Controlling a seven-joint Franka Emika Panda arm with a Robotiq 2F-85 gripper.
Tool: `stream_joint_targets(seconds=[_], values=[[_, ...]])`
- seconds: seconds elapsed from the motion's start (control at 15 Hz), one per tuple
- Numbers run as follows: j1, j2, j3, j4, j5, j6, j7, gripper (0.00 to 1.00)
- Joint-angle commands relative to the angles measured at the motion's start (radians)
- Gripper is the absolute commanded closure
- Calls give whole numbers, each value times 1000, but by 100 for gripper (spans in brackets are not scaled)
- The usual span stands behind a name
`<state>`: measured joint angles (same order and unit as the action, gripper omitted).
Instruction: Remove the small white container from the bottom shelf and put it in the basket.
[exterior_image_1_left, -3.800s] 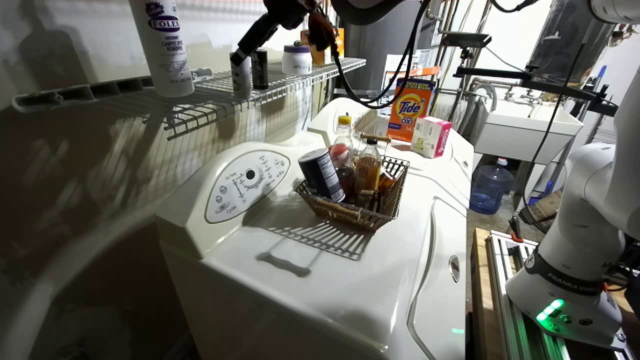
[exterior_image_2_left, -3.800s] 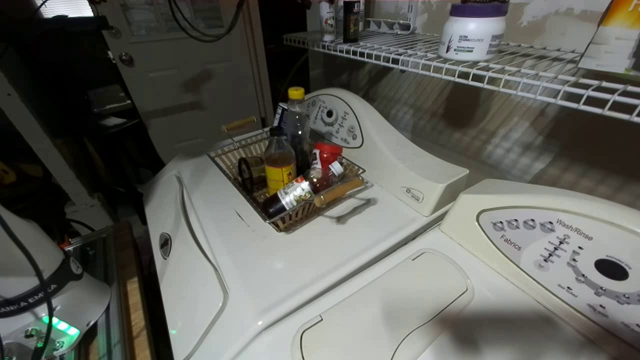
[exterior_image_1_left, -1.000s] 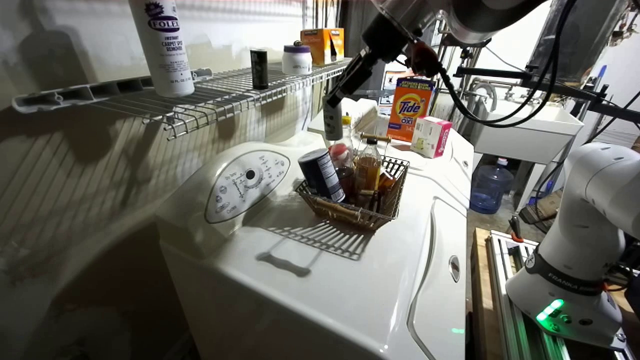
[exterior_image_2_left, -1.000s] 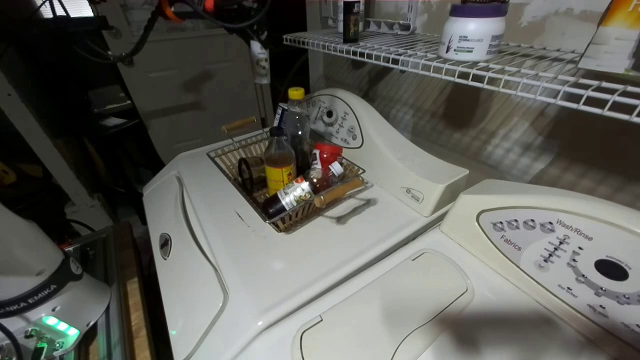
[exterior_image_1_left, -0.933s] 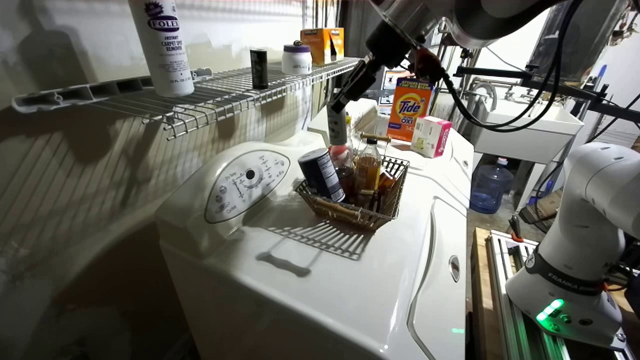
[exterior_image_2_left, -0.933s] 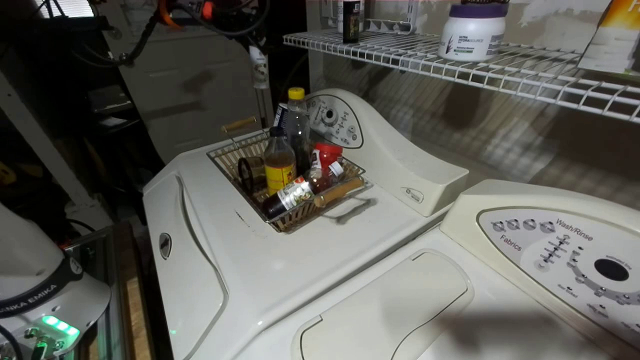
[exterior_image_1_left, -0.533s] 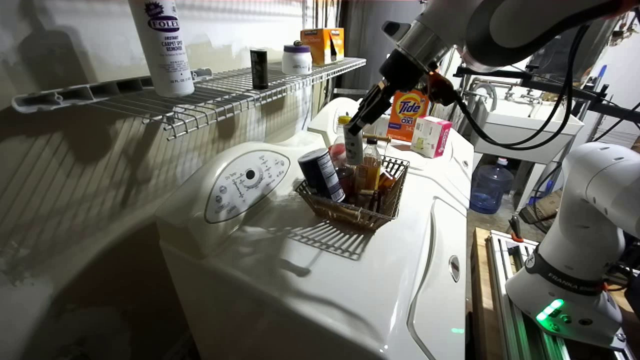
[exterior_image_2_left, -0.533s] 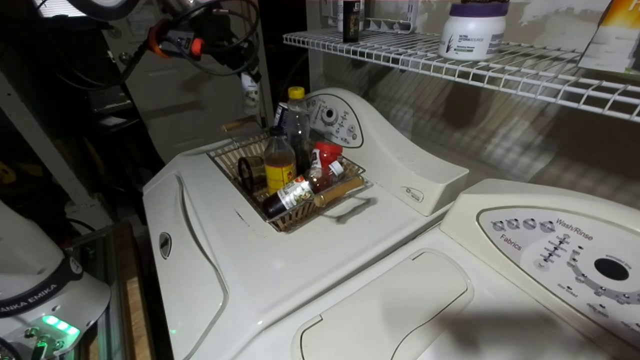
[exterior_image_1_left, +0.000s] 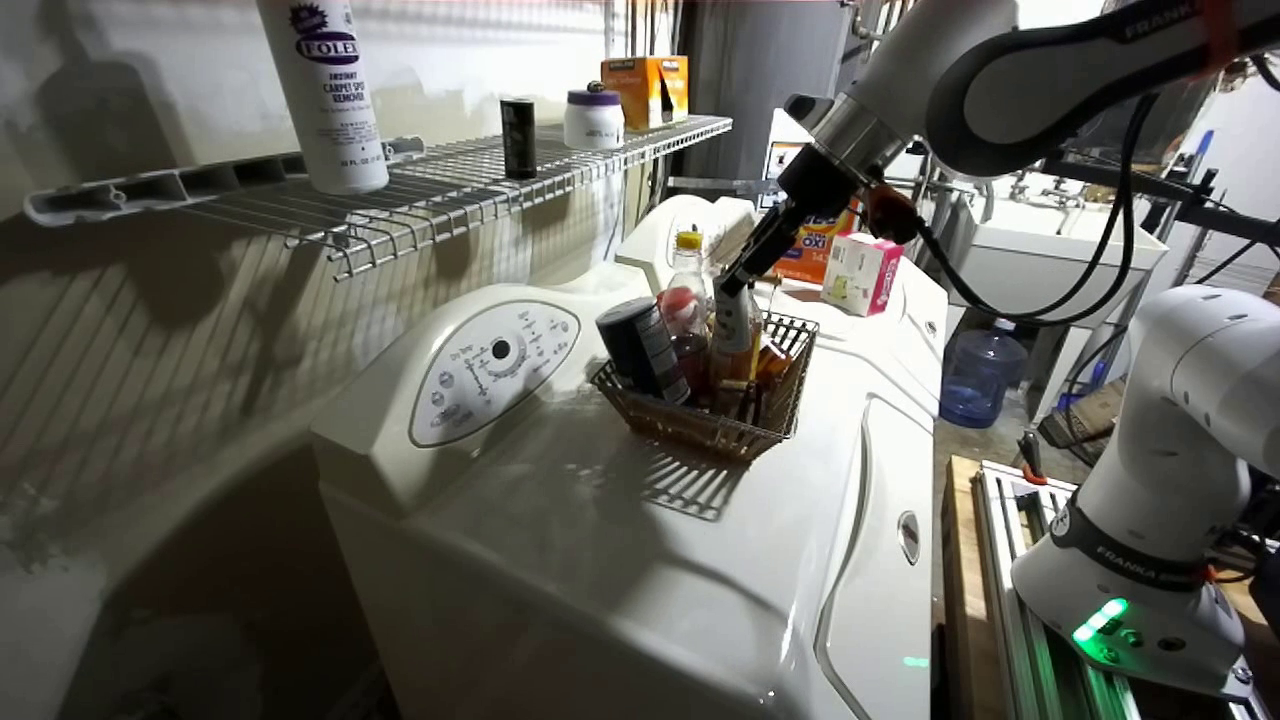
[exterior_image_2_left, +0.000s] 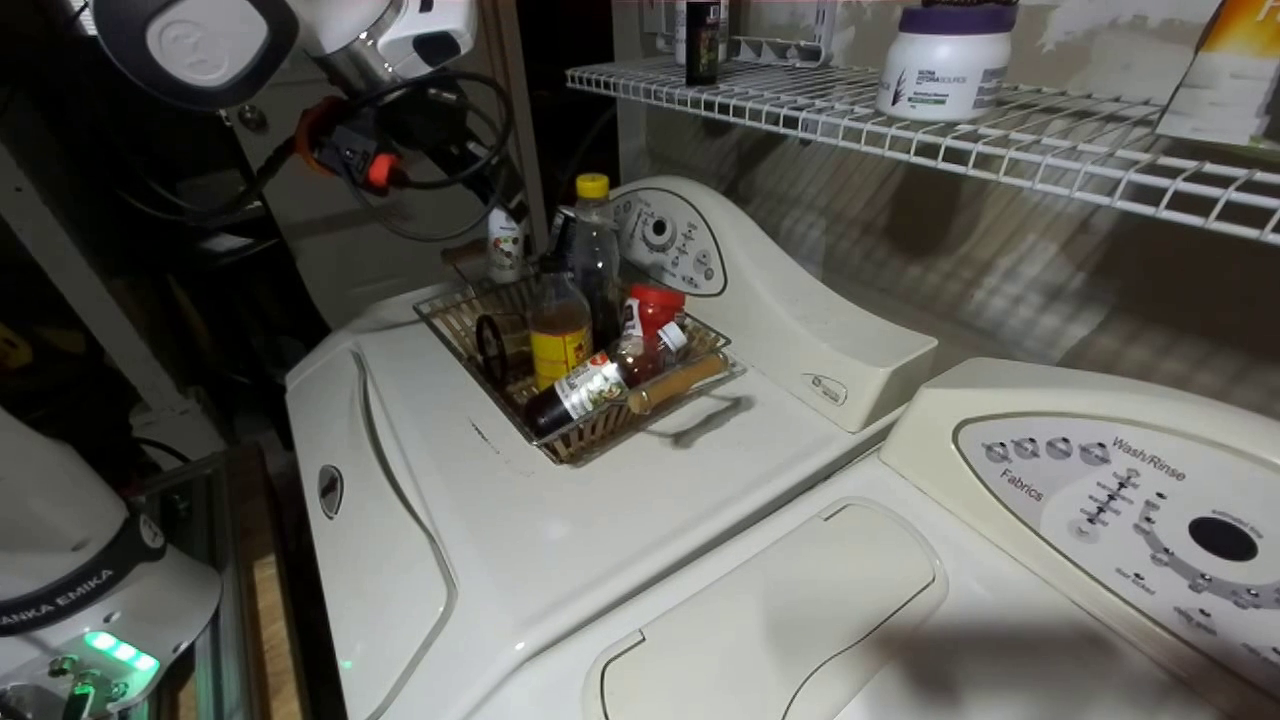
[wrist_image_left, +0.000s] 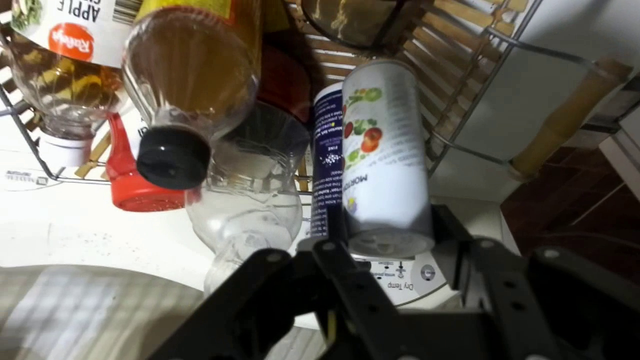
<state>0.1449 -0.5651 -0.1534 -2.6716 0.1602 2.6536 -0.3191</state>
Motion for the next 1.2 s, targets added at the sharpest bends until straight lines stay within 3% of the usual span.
stream_joint_targets(seconds=[0.0,0.53,1.13], values=[[-33,22,14,-5,-4,49,68,80],[-20,120,43,39,3,26,125,80],[37,183,103,107,-16,-30,70,80]])
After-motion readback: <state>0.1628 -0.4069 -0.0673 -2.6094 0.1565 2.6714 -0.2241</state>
